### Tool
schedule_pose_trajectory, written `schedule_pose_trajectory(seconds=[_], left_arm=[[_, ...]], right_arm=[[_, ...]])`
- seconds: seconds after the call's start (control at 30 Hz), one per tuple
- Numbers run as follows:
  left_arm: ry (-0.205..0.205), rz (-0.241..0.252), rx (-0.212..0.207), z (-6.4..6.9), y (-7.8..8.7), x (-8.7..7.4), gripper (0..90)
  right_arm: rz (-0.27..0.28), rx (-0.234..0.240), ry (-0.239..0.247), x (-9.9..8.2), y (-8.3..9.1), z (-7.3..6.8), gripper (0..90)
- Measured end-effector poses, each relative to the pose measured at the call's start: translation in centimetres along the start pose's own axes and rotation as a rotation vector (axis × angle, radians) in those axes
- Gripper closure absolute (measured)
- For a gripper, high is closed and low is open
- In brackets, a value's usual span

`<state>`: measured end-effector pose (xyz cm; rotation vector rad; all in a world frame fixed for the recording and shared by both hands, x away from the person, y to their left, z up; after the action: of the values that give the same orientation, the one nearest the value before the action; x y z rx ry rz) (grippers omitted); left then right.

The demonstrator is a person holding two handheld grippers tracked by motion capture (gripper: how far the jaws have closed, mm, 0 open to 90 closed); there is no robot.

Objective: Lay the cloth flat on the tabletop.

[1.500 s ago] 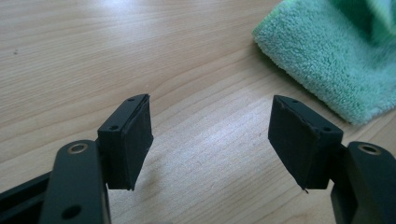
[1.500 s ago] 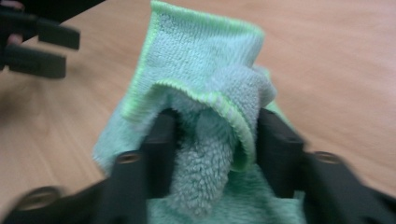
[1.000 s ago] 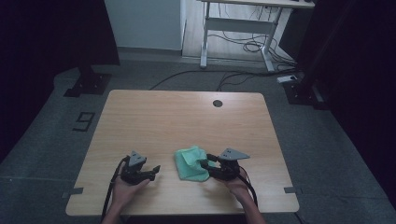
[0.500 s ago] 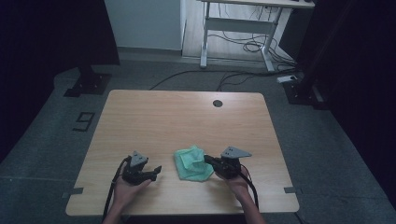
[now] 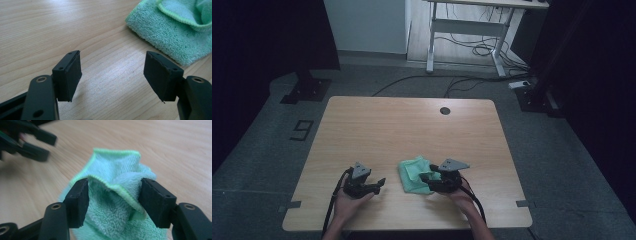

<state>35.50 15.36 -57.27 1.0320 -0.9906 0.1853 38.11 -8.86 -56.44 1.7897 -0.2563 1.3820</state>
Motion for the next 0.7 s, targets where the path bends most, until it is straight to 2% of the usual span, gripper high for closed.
schedule_pose_trajectory(seconds=[0.03, 0.1, 0.13, 0.17, 0.2, 0.33, 0.37, 0.4, 0.57, 0.7], left_arm=[[0.000, -0.001, 0.000, 0.0, 0.0, 0.0, 30.5], [0.002, -0.001, -0.003, 0.0, 0.0, 0.0, 30.5], [0.002, -0.001, -0.003, 0.0, 0.0, 0.0, 30.5], [0.006, 0.001, -0.010, -0.1, 0.0, 0.0, 30.6], [0.007, 0.003, -0.011, -0.1, 0.0, 0.0, 30.6], [0.012, 0.014, -0.013, 0.0, -0.2, 0.2, 31.1], [0.012, 0.014, -0.013, 0.0, -0.2, 0.2, 31.3], [0.009, 0.027, -0.034, 0.3, -0.2, 0.5, 31.3], [-0.017, 0.066, -0.081, 1.2, 0.0, 1.8, 31.3], [-0.036, 0.070, -0.103, 1.8, -0.5, 2.6, 31.6]], right_arm=[[-0.007, -0.008, 0.007, -0.2, -0.3, 0.1, 47.8], [-0.023, -0.022, 0.016, -0.6, -0.7, 0.3, 64.0], [-0.023, -0.022, 0.016, -0.6, -0.7, 0.3, 64.0], [-0.029, -0.029, -0.013, -0.7, -0.8, 0.6, 76.8], [-0.025, -0.028, -0.022, -0.6, -0.7, 0.7, 79.7], [0.026, -0.006, -0.060, 0.5, 0.4, 0.7, 84.9], [0.050, 0.019, -0.082, 0.9, 0.8, 0.6, 85.5], [0.082, 0.049, -0.106, 1.8, 1.4, 0.2, 85.7], [0.179, 0.089, -0.072, 4.9, 3.8, -1.2, 85.9], [0.224, 0.126, -0.056, 6.3, 4.9, -1.9, 86.0]])
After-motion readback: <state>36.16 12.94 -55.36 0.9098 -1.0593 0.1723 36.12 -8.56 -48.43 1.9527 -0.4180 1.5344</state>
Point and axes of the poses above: each handheld gripper's, and its own axes: y roughly backward along the jaws, x roughly out of its top, z roughly to its right, the point moved 7 cm from there along -y, roughly forward along the jaws, and after that the axes turned 6 degrees about -x, right-handed, at the moved point
